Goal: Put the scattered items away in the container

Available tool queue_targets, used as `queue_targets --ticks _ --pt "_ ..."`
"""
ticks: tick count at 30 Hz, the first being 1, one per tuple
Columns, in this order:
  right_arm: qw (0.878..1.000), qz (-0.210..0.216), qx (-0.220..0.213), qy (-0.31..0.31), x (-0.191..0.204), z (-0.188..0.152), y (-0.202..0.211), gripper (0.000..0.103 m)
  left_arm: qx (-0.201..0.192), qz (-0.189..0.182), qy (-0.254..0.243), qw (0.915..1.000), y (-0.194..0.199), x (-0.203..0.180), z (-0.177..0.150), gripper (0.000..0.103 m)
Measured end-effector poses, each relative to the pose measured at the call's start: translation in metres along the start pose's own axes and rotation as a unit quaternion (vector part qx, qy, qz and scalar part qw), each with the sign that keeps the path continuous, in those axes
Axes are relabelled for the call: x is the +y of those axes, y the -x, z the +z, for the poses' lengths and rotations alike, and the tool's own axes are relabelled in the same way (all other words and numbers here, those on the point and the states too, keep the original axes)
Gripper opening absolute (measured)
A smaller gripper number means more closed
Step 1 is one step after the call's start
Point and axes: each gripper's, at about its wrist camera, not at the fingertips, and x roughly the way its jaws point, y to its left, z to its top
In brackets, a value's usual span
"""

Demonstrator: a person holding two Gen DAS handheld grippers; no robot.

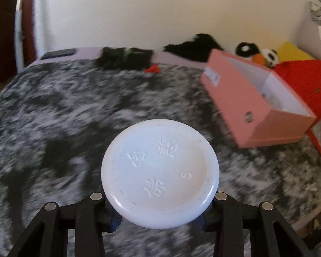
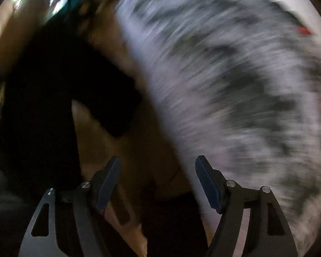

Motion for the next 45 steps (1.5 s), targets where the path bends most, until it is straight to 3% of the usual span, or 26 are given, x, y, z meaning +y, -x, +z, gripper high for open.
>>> queue_targets --ticks 5,8,10,11,12,14,17,20,24,30,36,37,38,40,42,45 --pt "0.987 0.048 0.133 0.080 0.029 -0.015 -0.127 0.076 0.025 0.011 0.017 0.9995 -0.003 0.024 -0.011 0.044" --pt "0.978 0.029 0.166 0.119 0.034 -0.025 -0.193 0.076 0.026 0.012 0.012 0.9995 0.000 0.023 -0.016 0.044" --pt "0.968 0.045 0.194 0.151 0.035 -0.036 -0.237 0.076 0.027 0.015 0.001 0.9995 0.000 0.019 -0.022 0.044" --pt "0.963 0.067 0.217 0.147 0.031 -0.043 -0.259 0.077 0.032 0.015 0.002 0.9994 -0.001 0.019 -0.024 0.044" --pt "0.960 0.082 0.246 0.104 0.018 -0.049 -0.277 0.078 0.036 0.015 0.004 0.9992 -0.003 0.018 -0.026 0.044" --pt "0.945 0.102 0.309 -0.022 -0.016 -0.060 -0.312 0.078 0.045 0.012 0.005 0.9989 -0.006 0.018 -0.029 0.044" --pt "0.930 0.103 0.294 -0.193 -0.061 -0.081 -0.320 0.079 0.057 0.008 0.002 0.9984 -0.011 0.017 -0.033 0.044" --pt "0.902 0.097 0.254 -0.336 -0.098 -0.099 -0.320 0.080 0.063 0.009 -0.010 0.9980 -0.014 0.014 -0.037 0.044" --pt "0.861 0.110 0.234 -0.437 -0.113 -0.112 -0.330 0.080 0.065 0.004 -0.013 0.9978 -0.013 0.014 -0.039 0.044" --pt "0.839 0.071 0.269 -0.468 -0.105 -0.123 -0.355 0.080 0.057 0.000 -0.018 0.9982 -0.005 0.009 -0.038 0.044" --pt "0.817 0.076 0.298 -0.488 -0.103 -0.151 -0.377 0.080 0.061 0.001 -0.020 0.9979 -0.005 0.009 -0.041 0.044" --pt "0.814 0.084 0.298 -0.491 -0.105 -0.157 -0.380 0.077 0.061 0.002 -0.021 0.9979 -0.005 0.009 -0.041 0.044" --pt "0.812 0.092 0.298 -0.494 -0.107 -0.162 -0.384 0.058 0.061 0.003 -0.022 0.9979 -0.005 0.009 -0.041 0.044" --pt "0.808 0.114 0.290 -0.500 -0.108 -0.174 -0.389 0.056 0.062 0.004 -0.023 0.9978 -0.004 0.009 -0.042 0.044" --pt "0.807 0.139 0.280 -0.500 -0.110 -0.175 -0.379 0.056 0.061 0.003 -0.022 0.9979 -0.002 0.011 -0.042 0.044" --pt "0.823 0.160 0.260 -0.480 -0.113 -0.161 -0.341 0.056 0.055 0.002 -0.020 0.9983 0.001 0.013 -0.040 0.044"
